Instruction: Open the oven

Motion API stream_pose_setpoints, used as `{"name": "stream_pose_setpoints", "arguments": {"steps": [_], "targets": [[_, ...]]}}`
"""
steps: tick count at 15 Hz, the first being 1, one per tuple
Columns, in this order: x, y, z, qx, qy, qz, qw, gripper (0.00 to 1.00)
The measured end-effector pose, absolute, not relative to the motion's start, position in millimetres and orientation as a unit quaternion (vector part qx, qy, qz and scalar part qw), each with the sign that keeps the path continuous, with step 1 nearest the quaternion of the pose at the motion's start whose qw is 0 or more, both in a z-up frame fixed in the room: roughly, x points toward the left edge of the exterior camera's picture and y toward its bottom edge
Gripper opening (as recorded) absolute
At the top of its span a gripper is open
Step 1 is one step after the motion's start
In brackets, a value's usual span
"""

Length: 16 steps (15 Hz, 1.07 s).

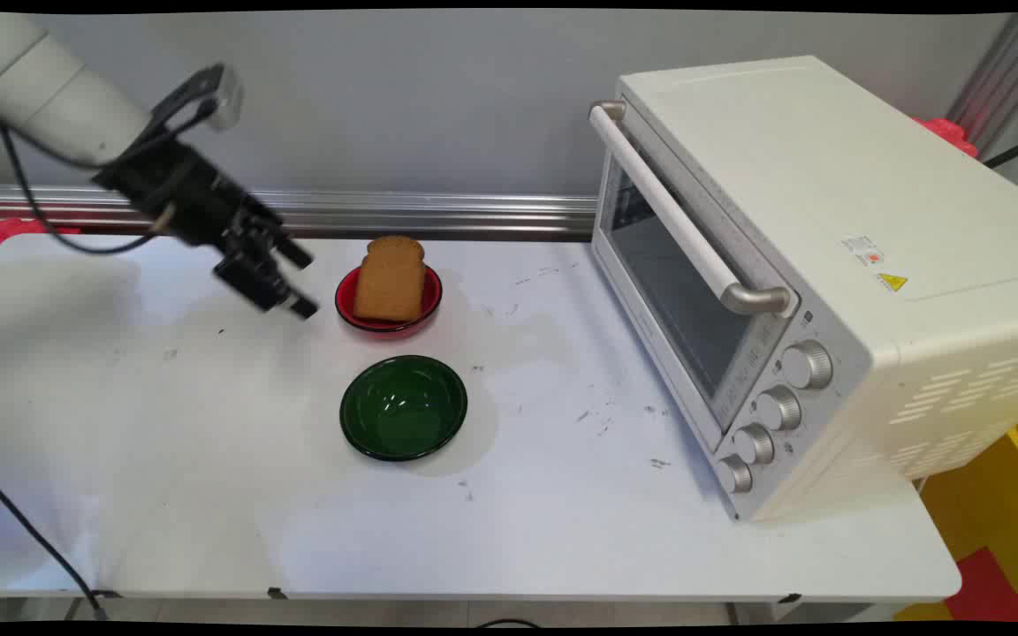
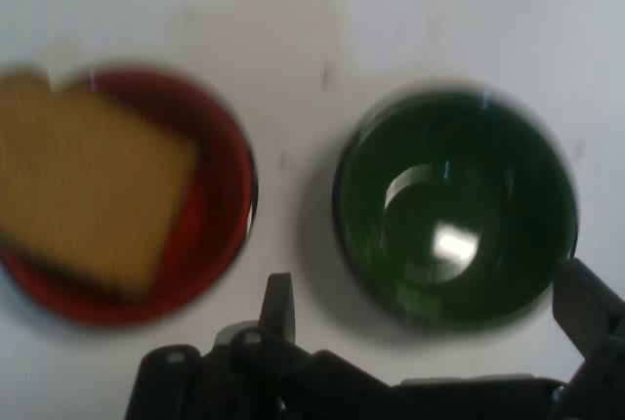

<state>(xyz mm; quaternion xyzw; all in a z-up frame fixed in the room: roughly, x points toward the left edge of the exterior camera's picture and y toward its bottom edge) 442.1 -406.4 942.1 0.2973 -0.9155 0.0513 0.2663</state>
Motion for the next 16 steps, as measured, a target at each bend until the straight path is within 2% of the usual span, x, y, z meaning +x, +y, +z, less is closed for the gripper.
{"name": "stream_pose_setpoints", "arguments": {"steps": [8, 16], "targets": [[376, -439, 989, 0.299, -0.883, 0.067, 0.357, 1.0], [339, -459, 1012, 0.258, -0.88, 0.079, 0.39, 1.0]]}}
